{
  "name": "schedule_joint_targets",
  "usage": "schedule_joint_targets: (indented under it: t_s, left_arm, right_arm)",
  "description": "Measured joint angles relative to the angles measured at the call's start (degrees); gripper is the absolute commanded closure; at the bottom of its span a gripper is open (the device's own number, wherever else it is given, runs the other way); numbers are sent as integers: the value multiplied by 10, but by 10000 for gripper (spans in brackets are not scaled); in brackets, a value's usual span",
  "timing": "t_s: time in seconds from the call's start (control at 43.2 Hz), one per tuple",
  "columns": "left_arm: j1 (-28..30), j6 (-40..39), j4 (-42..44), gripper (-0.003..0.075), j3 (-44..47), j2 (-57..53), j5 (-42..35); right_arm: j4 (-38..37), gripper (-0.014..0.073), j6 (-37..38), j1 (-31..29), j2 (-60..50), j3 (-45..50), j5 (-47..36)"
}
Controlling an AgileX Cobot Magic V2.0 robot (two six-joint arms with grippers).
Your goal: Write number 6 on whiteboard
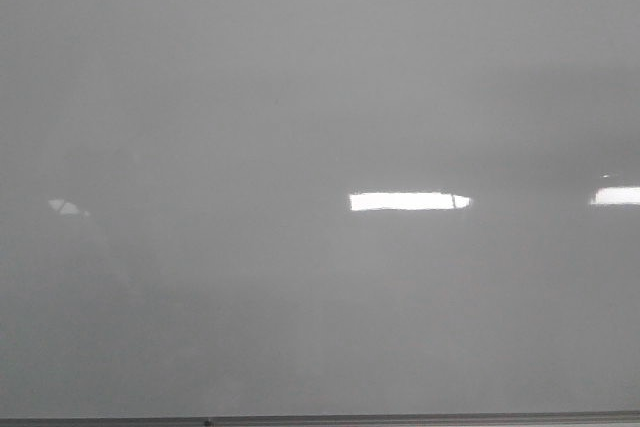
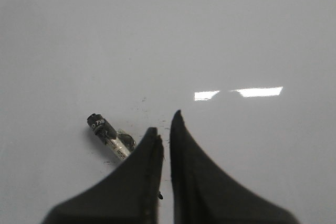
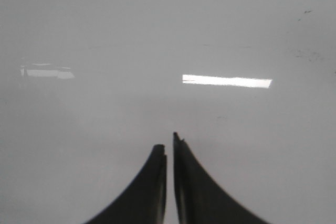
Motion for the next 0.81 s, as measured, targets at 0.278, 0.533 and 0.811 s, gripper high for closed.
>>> schedule_joint_targets:
  t_s: [0.278,0.533,0.811]
  left_arm:
    - [0,0,-4,137,9,0,-12]
    - [7,-32,-36,155,3,60,1]
    - [67,-156,-59,155,-46,296,-9]
  right_arm:
    - [0,45,0,0,0,0,0]
    - [1,45,0,0,0,0,0]
    - [1,46,0,0,0,0,0]
